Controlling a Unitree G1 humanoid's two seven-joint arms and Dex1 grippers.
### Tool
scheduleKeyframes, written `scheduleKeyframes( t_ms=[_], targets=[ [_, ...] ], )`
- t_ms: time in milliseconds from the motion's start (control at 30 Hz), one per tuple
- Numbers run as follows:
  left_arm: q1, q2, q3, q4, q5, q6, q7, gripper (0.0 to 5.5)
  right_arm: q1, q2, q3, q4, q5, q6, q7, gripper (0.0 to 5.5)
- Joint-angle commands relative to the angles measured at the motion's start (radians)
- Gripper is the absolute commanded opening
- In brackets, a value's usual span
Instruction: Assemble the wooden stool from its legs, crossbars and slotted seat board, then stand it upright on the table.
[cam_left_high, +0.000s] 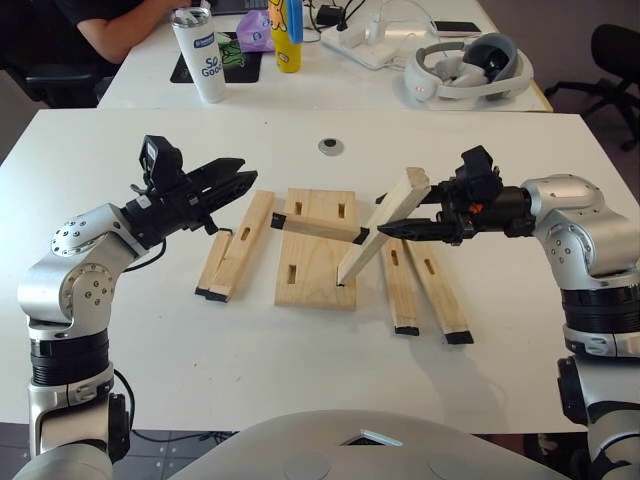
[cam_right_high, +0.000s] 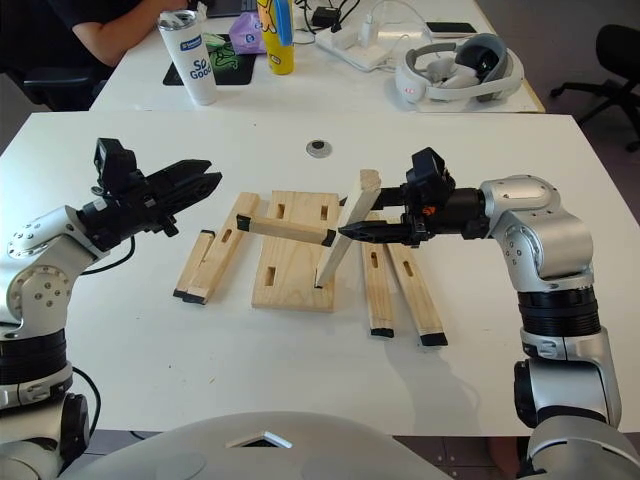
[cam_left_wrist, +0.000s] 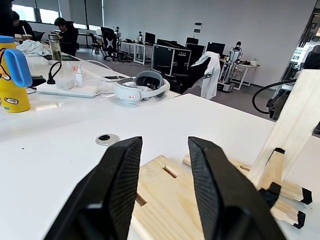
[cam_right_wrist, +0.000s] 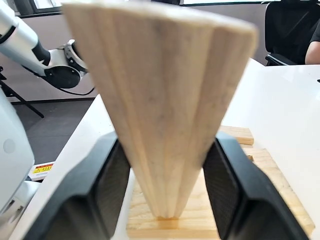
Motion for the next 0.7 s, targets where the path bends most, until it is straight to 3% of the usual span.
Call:
scheduleKeyframes(
  t_ms=[33,267,700],
  targets=[
    [0.002,0.012,0.02,0.004,-0.002,-0.007,0.013,1.73,0.084,-0.032,0.043,-0.036,-0.078,-0.05,-0.018,2.05],
    [-0.014,0.027,0.104,0.038,-0.021,-0.016,0.042,1.73,0.25,-0.07,0.086,-0.113,-0.159,-0.136,-0.126,2.05],
    [0.083,0.018,0.078,0.118,0.083,-0.106,0.057,1.73,0.18,-0.083,0.192,0.05,-0.235,-0.185,-0.178,2.05]
  ],
)
